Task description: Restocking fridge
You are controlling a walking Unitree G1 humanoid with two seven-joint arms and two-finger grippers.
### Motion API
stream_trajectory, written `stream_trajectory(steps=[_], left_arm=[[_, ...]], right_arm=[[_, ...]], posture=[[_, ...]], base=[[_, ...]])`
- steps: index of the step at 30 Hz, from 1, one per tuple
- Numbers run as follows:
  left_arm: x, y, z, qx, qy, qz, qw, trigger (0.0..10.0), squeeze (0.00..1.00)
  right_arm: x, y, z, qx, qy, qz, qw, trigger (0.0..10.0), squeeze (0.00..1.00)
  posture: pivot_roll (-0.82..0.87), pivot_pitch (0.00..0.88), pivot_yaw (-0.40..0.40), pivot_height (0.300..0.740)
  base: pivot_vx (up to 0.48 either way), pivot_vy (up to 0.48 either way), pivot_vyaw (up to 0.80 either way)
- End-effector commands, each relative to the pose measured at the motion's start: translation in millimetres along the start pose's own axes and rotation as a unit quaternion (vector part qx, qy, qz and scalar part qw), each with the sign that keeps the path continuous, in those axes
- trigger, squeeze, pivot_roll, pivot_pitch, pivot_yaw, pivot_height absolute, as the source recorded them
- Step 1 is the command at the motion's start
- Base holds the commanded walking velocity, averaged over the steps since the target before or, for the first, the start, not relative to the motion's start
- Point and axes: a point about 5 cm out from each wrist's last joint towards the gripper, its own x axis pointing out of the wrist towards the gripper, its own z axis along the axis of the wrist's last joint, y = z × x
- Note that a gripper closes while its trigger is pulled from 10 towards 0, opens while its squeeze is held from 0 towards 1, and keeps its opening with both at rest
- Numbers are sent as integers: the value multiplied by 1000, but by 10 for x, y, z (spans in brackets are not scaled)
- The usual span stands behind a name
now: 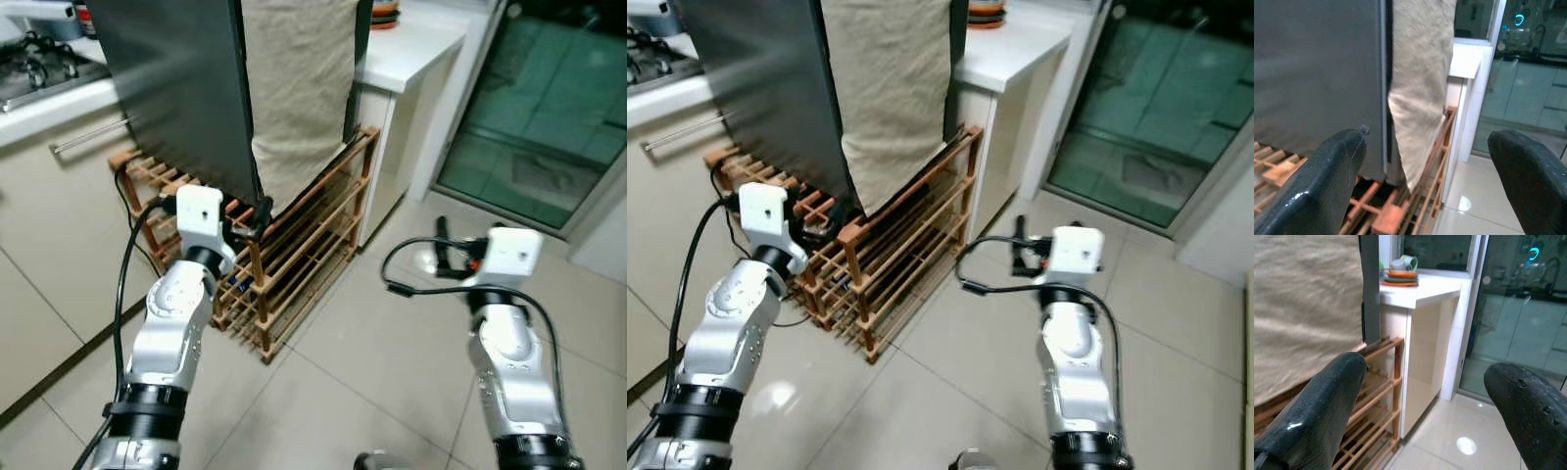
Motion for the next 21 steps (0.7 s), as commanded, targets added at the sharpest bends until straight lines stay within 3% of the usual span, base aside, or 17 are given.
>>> stream_trajectory(steps=[1,6,11,21], left_arm=[[34,-55,48,-1,-10,-6,1000,10000,0],[3,-88,34,-14,-11,-10,1000,10000,0],[23,-176,95,-34,-27,-27,999,10000,0],[66,-230,284,-49,-65,-26,996,10000,0]], right_arm=[[2,-97,37,-4,-10,-15,1000,10000,98],[-42,-131,69,-18,-27,-27,999,10000,98],[-33,-43,78,-13,-25,-6,1000,10000,102],[42,-44,346,-18,-74,-11,997,10000,102]], posture=[[-112,0,-1,740],[-112,0,0,740],[-116,0,0,740],[-116,0,-1,740]], base=[[382,0,0],[76,0,0],[0,0,0],[408,0,0]])
